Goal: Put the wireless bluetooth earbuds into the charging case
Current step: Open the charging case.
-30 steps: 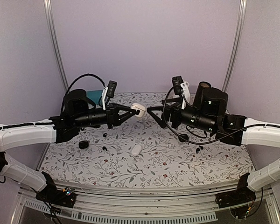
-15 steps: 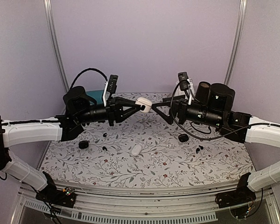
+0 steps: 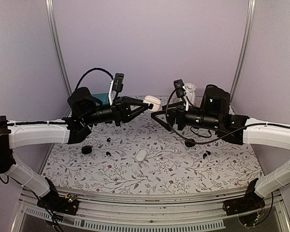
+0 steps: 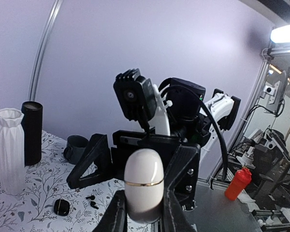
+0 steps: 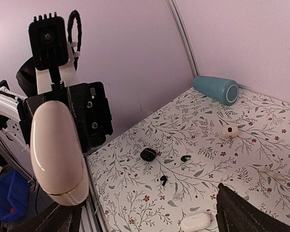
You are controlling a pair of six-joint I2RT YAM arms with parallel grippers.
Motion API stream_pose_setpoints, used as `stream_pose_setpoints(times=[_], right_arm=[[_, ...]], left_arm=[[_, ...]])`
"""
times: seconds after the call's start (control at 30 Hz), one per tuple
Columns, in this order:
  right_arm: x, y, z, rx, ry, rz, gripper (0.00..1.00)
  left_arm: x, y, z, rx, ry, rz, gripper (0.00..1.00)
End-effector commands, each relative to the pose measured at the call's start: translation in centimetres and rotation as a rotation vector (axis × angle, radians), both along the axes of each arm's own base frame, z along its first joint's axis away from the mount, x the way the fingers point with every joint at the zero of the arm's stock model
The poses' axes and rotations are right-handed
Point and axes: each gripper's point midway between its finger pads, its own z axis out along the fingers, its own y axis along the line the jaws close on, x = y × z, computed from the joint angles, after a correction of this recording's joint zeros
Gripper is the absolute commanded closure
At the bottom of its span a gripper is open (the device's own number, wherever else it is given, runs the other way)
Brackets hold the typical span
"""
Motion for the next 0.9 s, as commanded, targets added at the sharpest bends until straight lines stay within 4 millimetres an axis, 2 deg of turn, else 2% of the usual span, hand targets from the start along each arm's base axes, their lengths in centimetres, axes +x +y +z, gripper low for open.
stream_pose_setpoints(times=[0.0,0.17,0.3,0.37,0.5,0.67,0.73,0.87], right_arm=[[1.4,-1.3,3.2,0.065,-0.056,-0.023,0.02],[1.3,-2.3,3.5,0.081,-0.04,-0.012,0.02],[-0.3,-1.4,3.9,0.086,-0.034,0.103,0.02],[-0.4,-1.3,3.5,0.077,-0.03,0.118,0.02],[0.6,-2.5,3.0,0.069,-0.025,0.018,0.01],[4.4,-5.7,2.9,0.047,0.013,-0.274,0.0],[4.5,-6.1,3.1,0.051,0.005,-0.298,0.0],[2.9,-5.4,4.2,0.093,-0.04,-0.198,0.0]], left_arm=[[-0.7,-0.5,1.2,-0.018,-0.041,-0.053,1.0],[-0.3,-0.7,0.7,-0.006,-0.036,-0.071,1.0],[0.5,-0.9,0.4,-0.009,-0.021,-0.066,1.0],[0.6,-0.8,0.7,-0.03,-0.017,-0.063,1.0],[0.7,-0.8,0.6,-0.032,-0.008,-0.076,1.0],[1.0,-0.4,-0.1,-0.02,0.005,-0.074,1.0],[1.2,-0.3,-0.2,-0.021,0.014,-0.082,1.0],[1.7,-0.2,-0.3,-0.022,0.033,-0.079,1.0]])
